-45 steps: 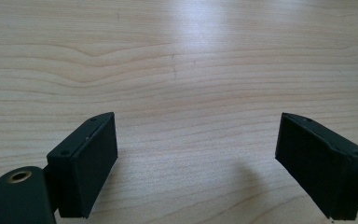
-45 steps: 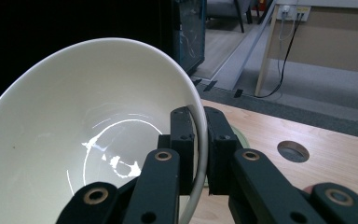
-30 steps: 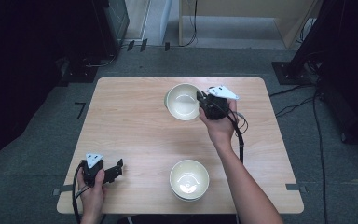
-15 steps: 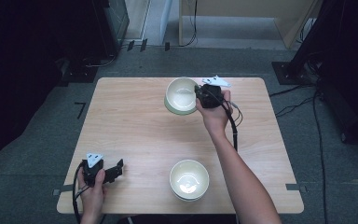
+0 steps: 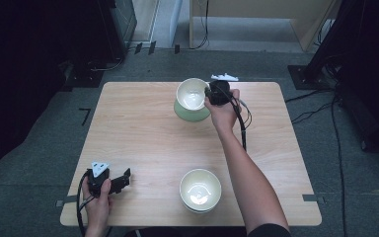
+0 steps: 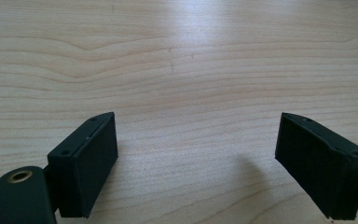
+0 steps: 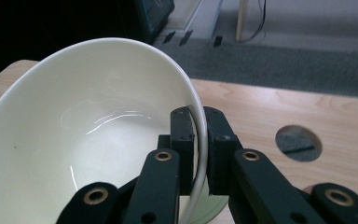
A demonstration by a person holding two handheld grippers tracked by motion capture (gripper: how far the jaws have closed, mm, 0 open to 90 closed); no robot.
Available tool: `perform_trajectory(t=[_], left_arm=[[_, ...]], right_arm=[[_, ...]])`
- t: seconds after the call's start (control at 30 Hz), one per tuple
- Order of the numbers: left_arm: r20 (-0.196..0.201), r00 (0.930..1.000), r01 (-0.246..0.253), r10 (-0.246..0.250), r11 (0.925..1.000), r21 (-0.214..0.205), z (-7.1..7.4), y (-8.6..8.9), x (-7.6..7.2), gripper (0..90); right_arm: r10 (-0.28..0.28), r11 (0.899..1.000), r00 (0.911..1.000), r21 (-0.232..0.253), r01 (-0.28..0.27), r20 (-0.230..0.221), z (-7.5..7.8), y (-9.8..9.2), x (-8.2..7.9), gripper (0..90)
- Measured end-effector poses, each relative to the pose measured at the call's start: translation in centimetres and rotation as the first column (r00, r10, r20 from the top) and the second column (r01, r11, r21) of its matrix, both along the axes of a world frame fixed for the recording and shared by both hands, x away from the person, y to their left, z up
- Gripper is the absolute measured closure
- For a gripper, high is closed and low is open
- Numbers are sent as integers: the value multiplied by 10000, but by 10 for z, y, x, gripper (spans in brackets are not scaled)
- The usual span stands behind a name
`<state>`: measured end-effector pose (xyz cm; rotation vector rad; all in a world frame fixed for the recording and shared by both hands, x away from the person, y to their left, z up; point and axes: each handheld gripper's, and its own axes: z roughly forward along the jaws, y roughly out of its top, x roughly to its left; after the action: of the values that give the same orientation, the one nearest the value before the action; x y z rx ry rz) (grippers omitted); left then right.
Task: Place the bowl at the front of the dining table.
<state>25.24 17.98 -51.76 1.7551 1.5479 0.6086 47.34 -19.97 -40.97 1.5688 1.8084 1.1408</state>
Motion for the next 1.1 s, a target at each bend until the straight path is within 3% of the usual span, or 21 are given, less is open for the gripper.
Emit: perform_trajectory(t=[0.2, 0.3, 0.37, 0.43, 0.6, 0.87, 0.9, 0.97, 1.0, 1.03, 1.1], left_arm=[[-20, 10000, 28, -28, 10000, 28, 0, 0, 0, 127], [-15, 10000, 33, -33, 10000, 39, 0, 0, 0, 127], [-17, 10000, 35, -35, 10000, 41, 0, 0, 0, 127], [-21, 10000, 40, -40, 10000, 45, 0, 0, 0, 127], [-16, 10000, 40, -40, 10000, 53, 0, 0, 0, 127], [-27, 10000, 49, -49, 10000, 14, 0, 0, 0, 127], [-39, 10000, 58, -58, 10000, 22, 0, 0, 0, 127], [-28, 10000, 60, -60, 10000, -59, 0, 0, 0, 127], [-29, 10000, 69, -69, 10000, -41, 0, 0, 1, 127], [-29, 10000, 69, -69, 10000, -41, 0, 0, 1, 127], [-25, 10000, 84, -84, 9999, -65, 0, 0, 1, 127]], right_arm=[[-171, 9984, 9942, 510, 226, -1063, 1, -1, 14, 847], [-369, 9956, 9826, 779, 518, -1821, 3, -2, 25, 848], [-405, 9951, 9803, 808, 571, -1936, 3, -3, 28, 848], [-561, 9937, 9719, 817, 766, -2285, 3, -5, 35, 849], [-808, 9930, 9632, 631, 1001, -2565, -2, -6, 45, 852], [-993, 9939, 9565, 185, 1085, -2743, -17, 2, 56, 868], [-1003, 9932, 9507, 272, 1132, -2934, -24, 3, 60, 870], [-1026, 9928, 9481, 276, 1161, -3009, -27, 3, 61, 870], [-990, 9939, 9392, 130, 1093, -3287, -37, 5, 66, 870], [-990, 9939, 9392, 130, 1093, -3287, -37, 5, 66, 870], [-999, 9942, 9298, 14, 1074, -3544, -44, 6, 68, 870]])
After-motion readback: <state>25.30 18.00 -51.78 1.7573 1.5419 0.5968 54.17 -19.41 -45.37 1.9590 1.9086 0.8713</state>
